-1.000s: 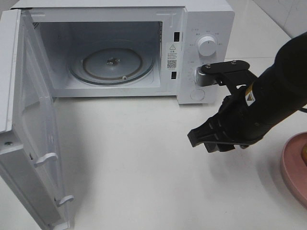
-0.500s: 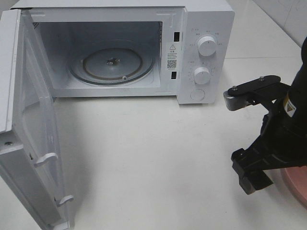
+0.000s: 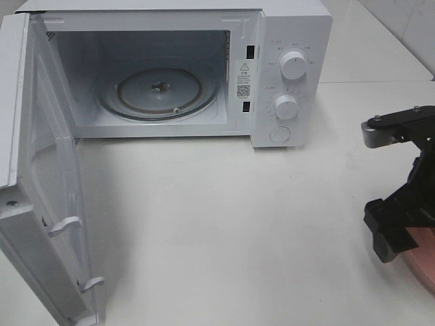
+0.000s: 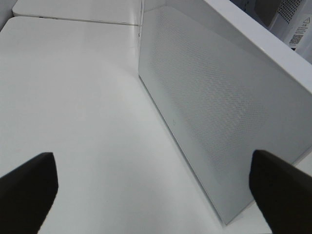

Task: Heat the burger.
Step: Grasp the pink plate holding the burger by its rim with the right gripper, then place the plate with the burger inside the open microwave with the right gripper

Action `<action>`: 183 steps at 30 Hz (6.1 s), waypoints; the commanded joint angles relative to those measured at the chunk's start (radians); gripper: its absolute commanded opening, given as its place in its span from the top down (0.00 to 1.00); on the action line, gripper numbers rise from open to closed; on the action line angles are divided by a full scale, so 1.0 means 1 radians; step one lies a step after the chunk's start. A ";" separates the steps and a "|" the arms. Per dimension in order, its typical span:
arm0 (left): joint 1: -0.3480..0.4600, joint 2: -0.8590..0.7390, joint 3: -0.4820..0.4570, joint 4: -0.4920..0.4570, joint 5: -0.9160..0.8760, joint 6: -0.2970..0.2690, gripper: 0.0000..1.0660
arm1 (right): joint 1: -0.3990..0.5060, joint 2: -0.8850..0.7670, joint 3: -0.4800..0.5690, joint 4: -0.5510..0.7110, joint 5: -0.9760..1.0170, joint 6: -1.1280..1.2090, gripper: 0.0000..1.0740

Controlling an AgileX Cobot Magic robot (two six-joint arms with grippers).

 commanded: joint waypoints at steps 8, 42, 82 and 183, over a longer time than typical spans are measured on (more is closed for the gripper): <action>0.003 -0.015 0.002 -0.003 -0.001 0.000 0.06 | -0.113 -0.003 0.113 -0.007 -0.151 -0.016 0.12; 0.003 -0.015 0.002 -0.003 -0.001 0.000 0.06 | -0.152 0.309 0.137 -0.018 -0.456 0.071 0.23; 0.003 -0.015 0.002 -0.003 -0.001 0.000 0.06 | -0.024 0.256 0.134 -0.301 -0.323 0.316 1.00; 0.003 -0.015 0.002 -0.003 -0.001 0.000 0.06 | 0.901 0.040 0.137 -0.614 -0.082 0.141 1.00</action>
